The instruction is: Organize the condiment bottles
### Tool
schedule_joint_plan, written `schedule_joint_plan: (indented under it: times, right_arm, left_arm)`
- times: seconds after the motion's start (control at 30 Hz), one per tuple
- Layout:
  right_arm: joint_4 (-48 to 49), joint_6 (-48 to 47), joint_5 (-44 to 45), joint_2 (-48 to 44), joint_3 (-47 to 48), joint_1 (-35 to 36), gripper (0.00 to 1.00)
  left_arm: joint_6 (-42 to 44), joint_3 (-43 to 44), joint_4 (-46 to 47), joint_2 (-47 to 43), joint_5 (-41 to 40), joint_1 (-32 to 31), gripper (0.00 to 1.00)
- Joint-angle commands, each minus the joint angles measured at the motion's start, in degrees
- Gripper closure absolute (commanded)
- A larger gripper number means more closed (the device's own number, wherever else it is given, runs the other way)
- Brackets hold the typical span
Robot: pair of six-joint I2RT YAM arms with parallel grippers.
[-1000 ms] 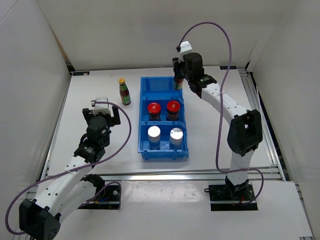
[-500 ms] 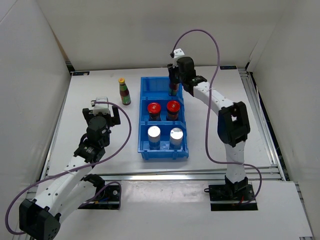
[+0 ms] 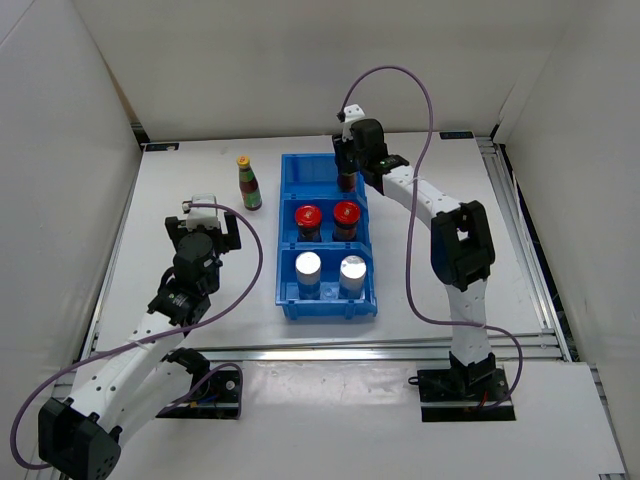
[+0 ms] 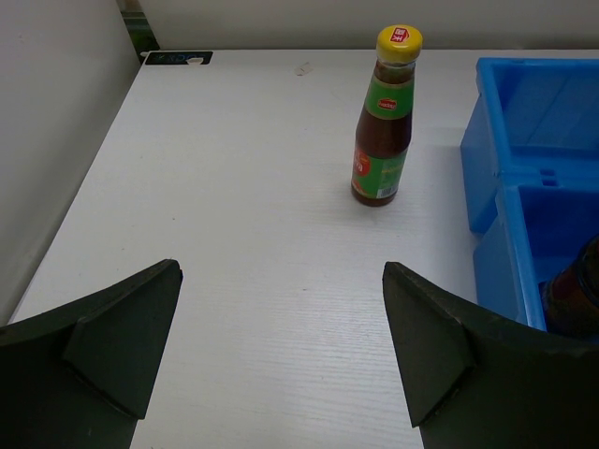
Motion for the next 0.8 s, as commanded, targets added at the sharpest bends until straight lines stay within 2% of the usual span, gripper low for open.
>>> schedule_joint_plan:
  times: [0.0,0.07,0.17,0.33,0.6,0.67,0.7,0.77]
  right_arm:
    - [5.51,0.28,-0.57,-1.4,1.84,-0.1,0.78]
    - [5.51,0.81,-0.57,-1.4,1.23,-0.1,0.68]
    - [5.51,0.81,-0.05,-2.02,0.7,-0.1,0.6]
    - [5.51,0.81,1.18,-3.07,0.69,0.42,0.41]
    - [2.34,0.81,1.18,-3.6,5.61,0.42,0.28]
    - [2.34,0.81,2.32,-4.92,5.61,0.42,0.17]
    - [3.13,0.81,3.11,-6.05,5.61,0.42,0.15]
    - [4.71,0.81,3.81,-7.38,5.61,0.42,0.0]
  left_arm:
    - [0.23,-0.63,1.1,-0.74,0.48,-0.24,0.01]
    - [0.23,-0.63,1.1,-0.74,1.01,-0.24,0.01]
    - [0.23,-0.63,1.1,-0.74,1.01,-0.24,0.01]
    - [0.23,-0.63,1.1,-0.74,1.01,-0.24,0.01]
    - [0.23,-0.63,1.1,-0.74,1.01,-0.76,0.01]
    - [0.23,-0.63,1.1,-0.74,1.01,-0.76,0.01]
    - [0.23,-0.63,1.1,-0.74,1.01,-0.76,0.01]
    - [0.23,-1.15,1.1,-0.74,1.01,-0.76,0.01]
